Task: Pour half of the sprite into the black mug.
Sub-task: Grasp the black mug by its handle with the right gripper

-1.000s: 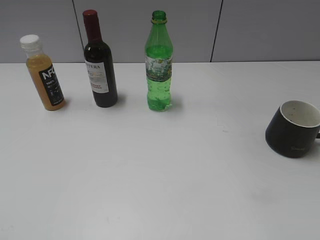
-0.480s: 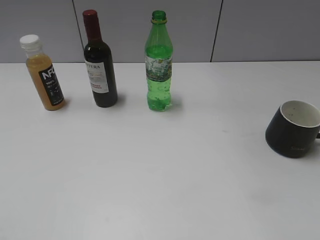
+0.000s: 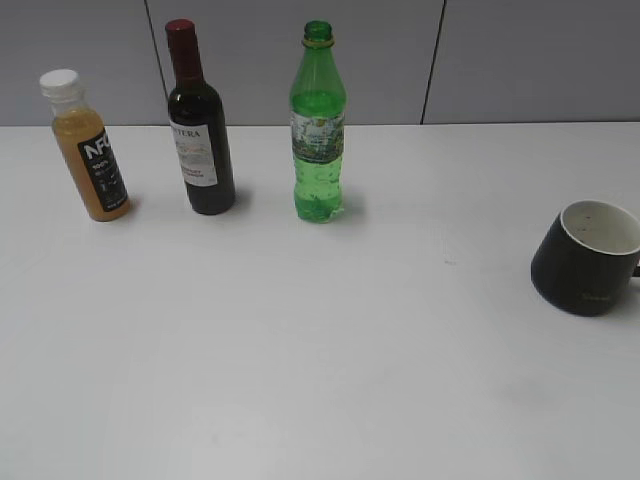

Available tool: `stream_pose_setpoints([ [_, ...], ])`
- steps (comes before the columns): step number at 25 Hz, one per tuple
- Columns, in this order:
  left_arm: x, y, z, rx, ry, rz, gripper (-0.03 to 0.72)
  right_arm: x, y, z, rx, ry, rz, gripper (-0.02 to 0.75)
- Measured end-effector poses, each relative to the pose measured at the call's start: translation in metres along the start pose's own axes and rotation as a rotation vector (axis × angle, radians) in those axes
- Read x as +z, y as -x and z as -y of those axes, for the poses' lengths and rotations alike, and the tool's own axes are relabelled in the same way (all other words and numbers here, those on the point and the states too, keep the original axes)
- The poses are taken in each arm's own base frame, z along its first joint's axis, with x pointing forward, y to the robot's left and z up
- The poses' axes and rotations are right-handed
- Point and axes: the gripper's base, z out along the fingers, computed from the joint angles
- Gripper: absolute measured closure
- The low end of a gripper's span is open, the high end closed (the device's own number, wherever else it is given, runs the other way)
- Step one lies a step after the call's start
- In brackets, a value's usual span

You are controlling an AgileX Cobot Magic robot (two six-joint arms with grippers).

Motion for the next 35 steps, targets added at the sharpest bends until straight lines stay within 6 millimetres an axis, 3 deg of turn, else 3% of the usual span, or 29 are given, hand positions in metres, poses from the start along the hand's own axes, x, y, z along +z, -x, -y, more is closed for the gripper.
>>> stream_pose_setpoints([
  [8,0.000,0.000,0.000,0.000,0.000,0.000,0.452,0.025,0.003,0.003,0.010,-0.013,0.005,0.151],
  [22,0.000,0.000,0.000,0.000,0.000,0.000,0.452,0.050,-0.033,0.007,-0.012,-0.058,0.186,0.151],
  [28,0.000,0.000,0.000,0.000,0.000,0.000,0.452,0.056,-0.040,0.008,-0.030,-0.063,0.179,0.151],
  [35,0.000,0.000,0.000,0.000,0.000,0.000,0.452,0.083,-0.044,0.010,-0.027,-0.070,0.097,0.151],
])
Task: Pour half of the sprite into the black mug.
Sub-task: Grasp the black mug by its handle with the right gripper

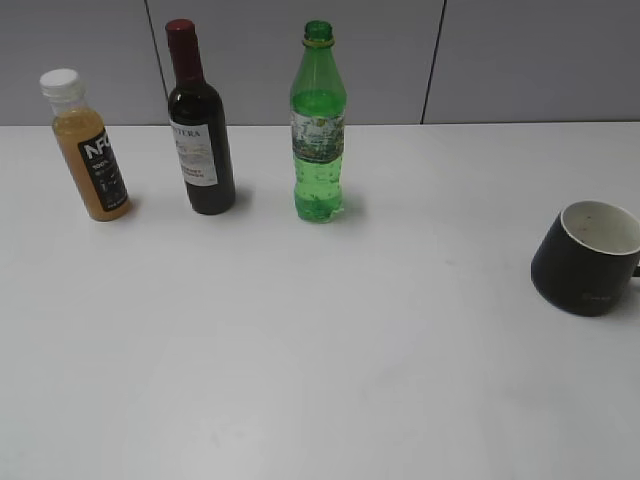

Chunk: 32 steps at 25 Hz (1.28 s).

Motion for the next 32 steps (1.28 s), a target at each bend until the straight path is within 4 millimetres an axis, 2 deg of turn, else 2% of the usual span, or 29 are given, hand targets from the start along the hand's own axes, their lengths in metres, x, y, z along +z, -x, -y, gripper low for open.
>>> stream_pose_setpoints([
  [10,0.000,0.000,0.000,0.000,0.000,0.000,0.452,0.031,-0.007,0.009,0.001,-0.101,-0.017,0.151],
  [15,0.000,0.000,0.000,0.000,0.000,0.000,0.452,0.032,-0.007,0.019,-0.011,-0.213,0.010,0.151],
  [21,0.000,0.000,0.000,0.000,0.000,0.000,0.452,0.025,-0.021,0.029,0.022,-0.334,0.025,0.153],
  [32,0.000,0.000,0.000,0.000,0.001,0.000,0.452,0.043,-0.035,0.032,-0.049,-0.383,-0.030,0.183],
])
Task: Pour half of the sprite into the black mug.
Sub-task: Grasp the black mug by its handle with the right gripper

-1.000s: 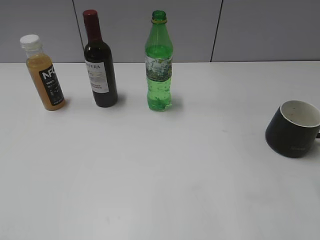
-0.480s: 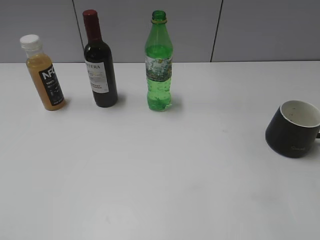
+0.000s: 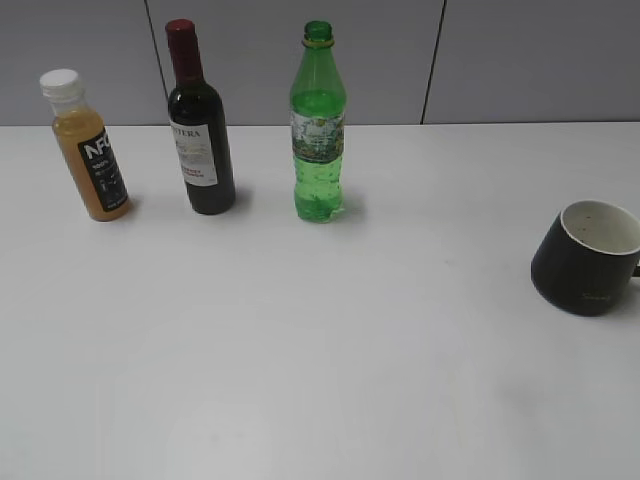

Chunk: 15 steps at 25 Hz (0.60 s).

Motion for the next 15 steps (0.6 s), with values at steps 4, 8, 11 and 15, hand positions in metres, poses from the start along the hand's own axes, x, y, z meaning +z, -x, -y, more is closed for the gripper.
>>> stream_pose_setpoints([
  [4,0.000,0.000,0.000,0.000,0.000,0.000,0.452,0.006,-0.008,-0.002,0.001,-0.007,-0.034,0.184],
  [8,0.000,0.000,0.000,0.000,0.000,0.000,0.452,0.011,-0.014,-0.006,-0.008,0.001,-0.055,0.184],
  [11,0.000,0.000,0.000,0.000,0.000,0.000,0.452,0.014,-0.017,-0.006,-0.013,0.003,-0.068,0.184],
  [15,0.000,0.000,0.000,0.000,0.000,0.000,0.452,0.016,-0.018,-0.002,-0.004,0.001,-0.069,0.185],
])
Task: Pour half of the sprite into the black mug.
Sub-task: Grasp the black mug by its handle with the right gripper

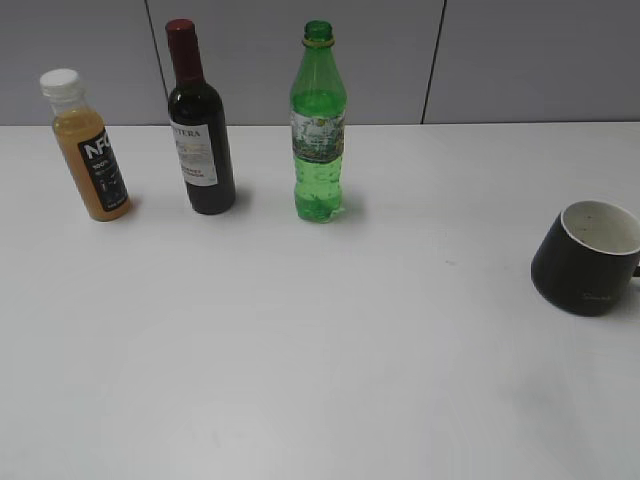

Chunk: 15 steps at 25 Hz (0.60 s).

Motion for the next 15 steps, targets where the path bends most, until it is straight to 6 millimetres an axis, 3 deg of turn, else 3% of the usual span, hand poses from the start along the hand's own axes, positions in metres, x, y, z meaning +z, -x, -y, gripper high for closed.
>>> stream_pose_setpoints([
  [7,0.000,0.000,0.000,0.000,0.000,0.000,0.452,0.021,0.007,0.006,0.008,0.061,-0.018,0.186],
  [15,0.000,0.000,0.000,0.000,0.000,0.000,0.452,0.040,-0.014,0.004,0.045,0.131,-0.007,0.186],
])
